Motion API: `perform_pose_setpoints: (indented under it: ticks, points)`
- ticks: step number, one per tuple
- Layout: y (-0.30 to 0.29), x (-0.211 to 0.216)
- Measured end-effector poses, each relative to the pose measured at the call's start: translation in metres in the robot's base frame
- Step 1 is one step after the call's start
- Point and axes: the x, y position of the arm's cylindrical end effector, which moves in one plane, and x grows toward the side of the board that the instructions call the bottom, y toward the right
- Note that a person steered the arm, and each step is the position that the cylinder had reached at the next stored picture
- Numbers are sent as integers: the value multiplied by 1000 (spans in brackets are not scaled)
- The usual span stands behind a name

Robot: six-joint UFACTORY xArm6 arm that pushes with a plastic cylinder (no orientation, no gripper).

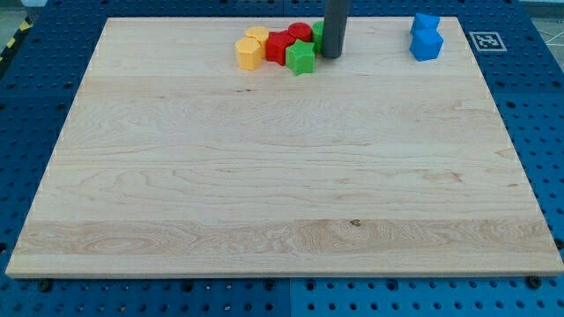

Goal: Move your arm towards the yellow heart

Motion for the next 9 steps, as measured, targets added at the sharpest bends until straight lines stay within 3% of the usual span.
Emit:
perform_pose_setpoints:
  ticks: [5, 7, 9]
  points:
    - [42, 21]
    - [98, -64]
    - [94, -91]
